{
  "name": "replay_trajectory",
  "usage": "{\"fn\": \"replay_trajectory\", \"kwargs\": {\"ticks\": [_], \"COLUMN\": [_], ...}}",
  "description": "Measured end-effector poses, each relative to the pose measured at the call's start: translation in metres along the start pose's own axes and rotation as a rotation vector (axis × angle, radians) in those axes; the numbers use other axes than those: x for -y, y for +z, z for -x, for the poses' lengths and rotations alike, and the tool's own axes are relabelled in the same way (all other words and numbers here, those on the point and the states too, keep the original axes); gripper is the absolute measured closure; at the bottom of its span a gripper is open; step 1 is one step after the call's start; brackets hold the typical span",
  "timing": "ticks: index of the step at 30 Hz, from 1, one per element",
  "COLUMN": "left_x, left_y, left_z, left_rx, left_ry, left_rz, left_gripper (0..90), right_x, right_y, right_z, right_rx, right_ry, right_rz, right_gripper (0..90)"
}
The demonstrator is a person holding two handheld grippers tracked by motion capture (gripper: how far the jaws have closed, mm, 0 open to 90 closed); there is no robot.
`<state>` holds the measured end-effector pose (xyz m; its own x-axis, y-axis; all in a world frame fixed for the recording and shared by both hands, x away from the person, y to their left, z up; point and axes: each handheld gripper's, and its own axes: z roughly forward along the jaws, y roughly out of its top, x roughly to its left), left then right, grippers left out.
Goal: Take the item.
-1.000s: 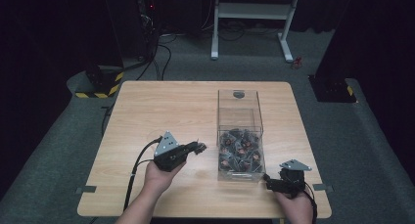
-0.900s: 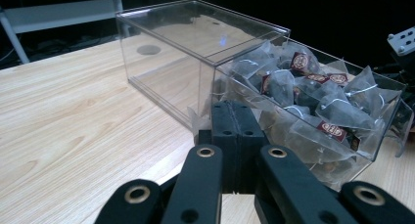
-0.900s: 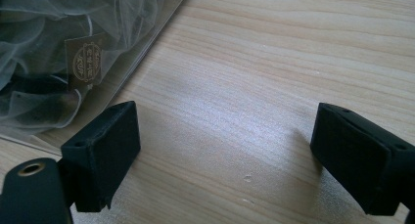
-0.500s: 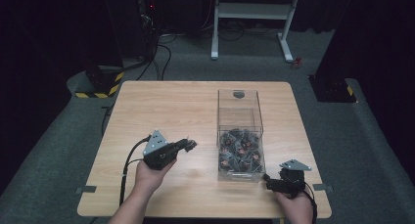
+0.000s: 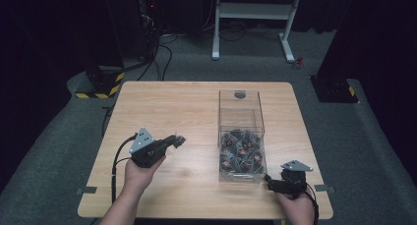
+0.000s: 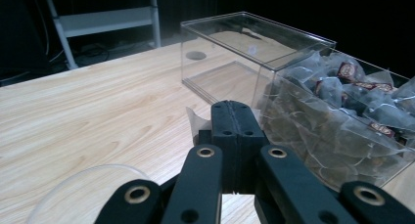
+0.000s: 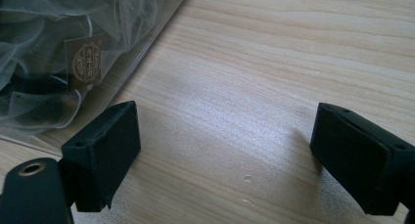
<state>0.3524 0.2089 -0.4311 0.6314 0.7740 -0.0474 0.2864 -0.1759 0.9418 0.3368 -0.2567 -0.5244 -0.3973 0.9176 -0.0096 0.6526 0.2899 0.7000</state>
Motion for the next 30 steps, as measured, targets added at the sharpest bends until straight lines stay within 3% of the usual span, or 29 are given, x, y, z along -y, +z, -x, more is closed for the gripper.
{"fn": "replay_trajectory", "kwargs": {"ticks": [30], "left_x": [0.007], "left_y": [-0.029], "left_z": [-0.037], "left_rx": [-0.108], "left_ry": [-0.029], "left_rz": [-0.001], "left_gripper": [90.0], "right_x": [0.0], "right_y": [0.0], "right_z": [0.0], "right_rx": [0.001], "right_ry": [0.005], "right_rz": [-0.001], "right_gripper": [11.0]}}
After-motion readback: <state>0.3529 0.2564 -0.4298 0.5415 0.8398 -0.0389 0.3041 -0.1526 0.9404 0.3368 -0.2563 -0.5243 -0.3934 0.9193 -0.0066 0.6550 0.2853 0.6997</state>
